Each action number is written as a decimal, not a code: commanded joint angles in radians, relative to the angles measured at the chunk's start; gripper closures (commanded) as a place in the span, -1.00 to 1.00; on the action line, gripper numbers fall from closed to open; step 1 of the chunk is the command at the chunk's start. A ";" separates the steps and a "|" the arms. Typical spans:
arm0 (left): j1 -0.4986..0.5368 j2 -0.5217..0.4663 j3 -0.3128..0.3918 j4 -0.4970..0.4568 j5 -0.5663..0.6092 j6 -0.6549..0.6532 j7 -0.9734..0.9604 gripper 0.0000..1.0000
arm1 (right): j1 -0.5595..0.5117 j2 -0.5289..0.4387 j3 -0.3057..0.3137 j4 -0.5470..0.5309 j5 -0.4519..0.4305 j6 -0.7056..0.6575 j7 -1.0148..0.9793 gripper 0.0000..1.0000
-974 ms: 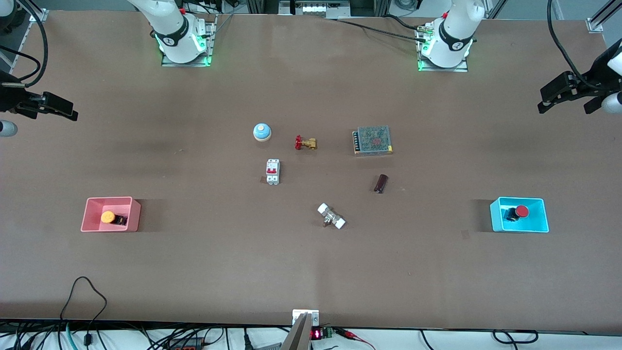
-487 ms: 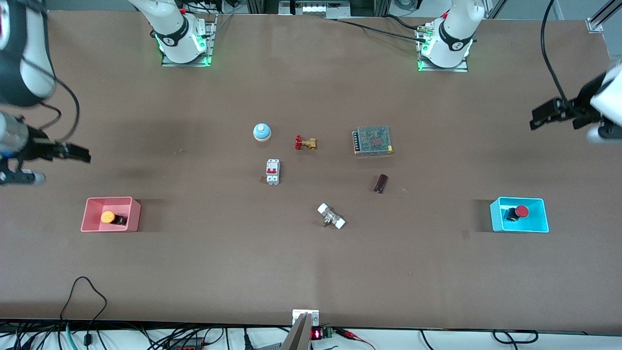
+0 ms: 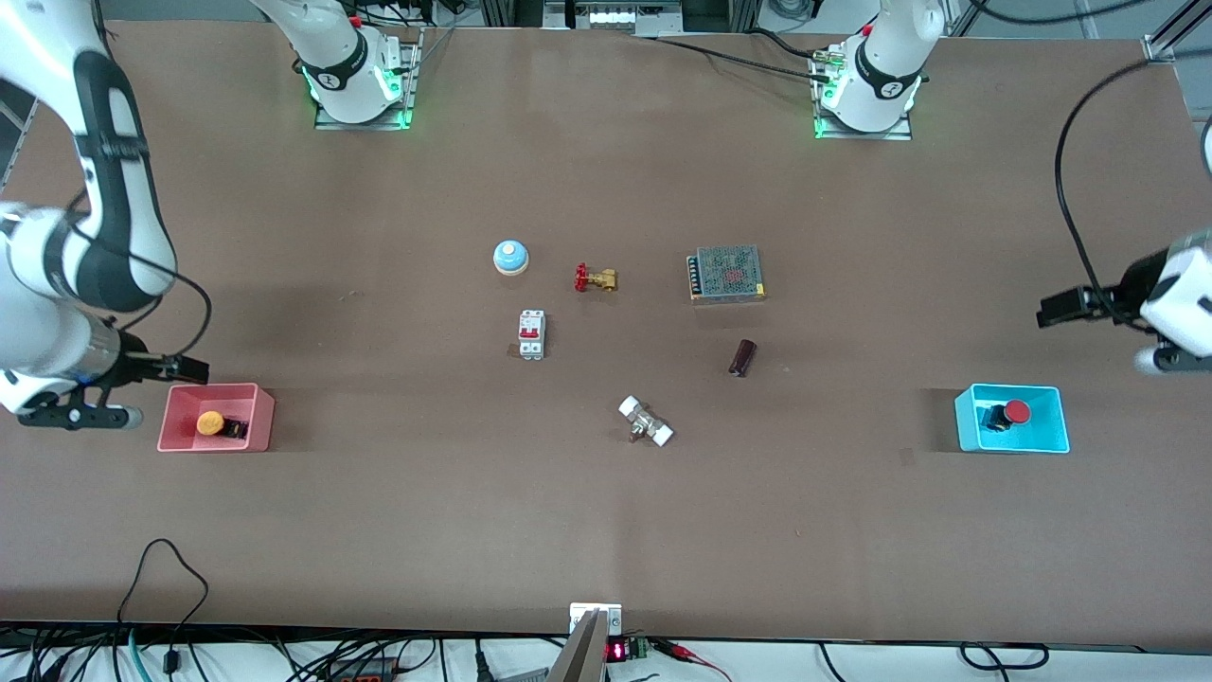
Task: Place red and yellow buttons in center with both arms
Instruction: 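Reach the right gripper to the pink bin while the left gripper reaches the cyan bin, then lower both grippers into the bins and grasp the yellow and red buttons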
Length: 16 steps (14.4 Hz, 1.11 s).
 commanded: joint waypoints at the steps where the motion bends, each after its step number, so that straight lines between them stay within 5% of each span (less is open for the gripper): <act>1: 0.019 0.083 -0.003 0.023 0.015 0.063 0.050 -1.00 | -0.020 0.072 0.016 0.021 -0.001 0.086 -0.047 -1.00; 7: 0.039 0.270 -0.001 0.027 0.041 0.243 0.086 -1.00 | -0.014 0.196 0.021 0.121 -0.001 0.134 -0.047 -1.00; 16: 0.087 0.412 -0.001 0.053 0.043 0.383 0.150 -1.00 | -0.017 0.216 0.025 0.141 0.042 0.139 -0.051 -1.00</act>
